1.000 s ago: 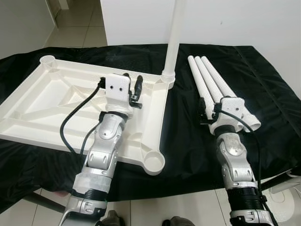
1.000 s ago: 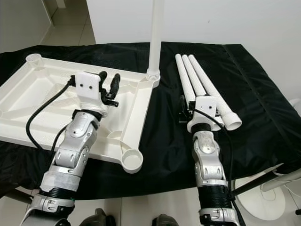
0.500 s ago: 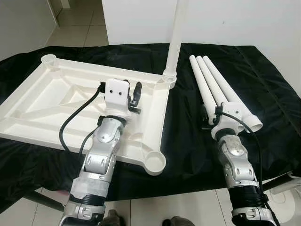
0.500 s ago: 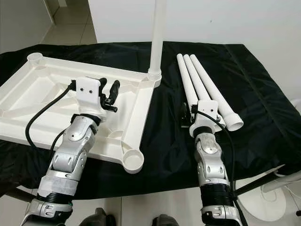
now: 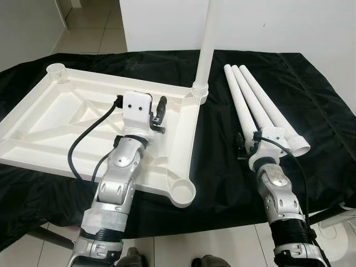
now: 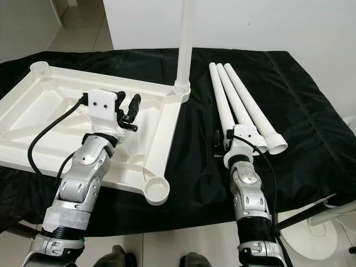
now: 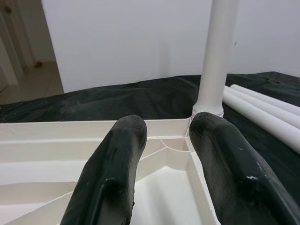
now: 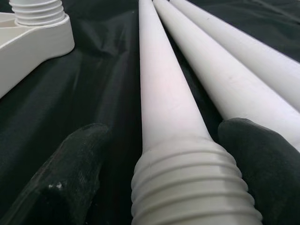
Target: Building children table
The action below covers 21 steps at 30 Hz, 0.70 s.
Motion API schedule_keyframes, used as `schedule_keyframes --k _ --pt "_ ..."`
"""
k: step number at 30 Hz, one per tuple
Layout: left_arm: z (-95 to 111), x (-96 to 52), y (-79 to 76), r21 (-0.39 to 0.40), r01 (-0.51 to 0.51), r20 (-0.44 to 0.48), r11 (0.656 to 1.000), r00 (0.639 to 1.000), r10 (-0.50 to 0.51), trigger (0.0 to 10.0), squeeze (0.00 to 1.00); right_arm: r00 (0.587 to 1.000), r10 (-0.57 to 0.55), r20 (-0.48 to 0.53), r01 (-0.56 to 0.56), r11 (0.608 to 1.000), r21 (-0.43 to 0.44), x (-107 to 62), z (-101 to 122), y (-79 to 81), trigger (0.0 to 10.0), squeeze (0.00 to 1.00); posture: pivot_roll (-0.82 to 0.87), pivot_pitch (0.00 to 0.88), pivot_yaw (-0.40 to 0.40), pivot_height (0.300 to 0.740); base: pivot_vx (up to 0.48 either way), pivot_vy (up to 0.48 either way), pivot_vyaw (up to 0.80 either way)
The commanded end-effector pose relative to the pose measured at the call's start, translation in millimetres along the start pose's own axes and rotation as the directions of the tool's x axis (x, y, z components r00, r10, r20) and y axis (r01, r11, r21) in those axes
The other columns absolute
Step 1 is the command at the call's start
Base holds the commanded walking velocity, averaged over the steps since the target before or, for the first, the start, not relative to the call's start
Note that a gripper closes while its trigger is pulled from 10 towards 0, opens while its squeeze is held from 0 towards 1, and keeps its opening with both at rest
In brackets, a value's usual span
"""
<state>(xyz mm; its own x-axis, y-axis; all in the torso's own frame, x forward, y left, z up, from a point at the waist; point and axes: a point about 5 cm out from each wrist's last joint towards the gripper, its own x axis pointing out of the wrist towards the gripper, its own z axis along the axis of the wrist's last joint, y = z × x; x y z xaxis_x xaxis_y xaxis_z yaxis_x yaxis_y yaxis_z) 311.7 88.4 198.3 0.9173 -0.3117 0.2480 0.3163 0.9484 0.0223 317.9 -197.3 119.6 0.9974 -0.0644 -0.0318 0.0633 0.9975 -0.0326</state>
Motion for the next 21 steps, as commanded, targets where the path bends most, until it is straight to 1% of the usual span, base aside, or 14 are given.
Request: schedule_keyframes --k 1,8,9,21 --pt "2.5 0.8 -0.1 0.009 -0.006 0.001 1.000 1.000 0.006 10.0 0.00 1.000 0.003 -0.025 -0.002 1.000 0.010 0.5 -4.5 -0.4 10.0 0.00 -0.05 0.079 0.016 0.740 0.000 0.000 0.00" --pt "3.0 1.7 0.3 0.010 -0.018 0.001 1.000 1.000 0.018 10.0 0.00 1.000 0.006 -0.024 -0.005 1.000 0.011 4.7 -3.6 1.0 10.0 0.00 -0.05 0.076 0.006 0.740 0.000 0.000 0.00" --pt "3.1 2.9 -0.8 0.003 -0.022 0.000 1.000 1.000 0.022 10.0 0.00 1.000 0.011 -0.029 -0.010 1.000 0.019 7.9 -3.2 1.8 10.0 0.00 -0.05 0.069 0.000 0.740 0.000 0.000 0.00" --pt "4.2 5.8 -0.5 0.001 -0.026 0.003 1.000 1.000 0.026 10.0 0.00 0.998 0.030 -0.059 -0.028 0.999 0.034 8.8 -8.0 4.0 10.0 0.00 -0.06 0.059 -0.013 0.740 0.000 0.000 0.00"
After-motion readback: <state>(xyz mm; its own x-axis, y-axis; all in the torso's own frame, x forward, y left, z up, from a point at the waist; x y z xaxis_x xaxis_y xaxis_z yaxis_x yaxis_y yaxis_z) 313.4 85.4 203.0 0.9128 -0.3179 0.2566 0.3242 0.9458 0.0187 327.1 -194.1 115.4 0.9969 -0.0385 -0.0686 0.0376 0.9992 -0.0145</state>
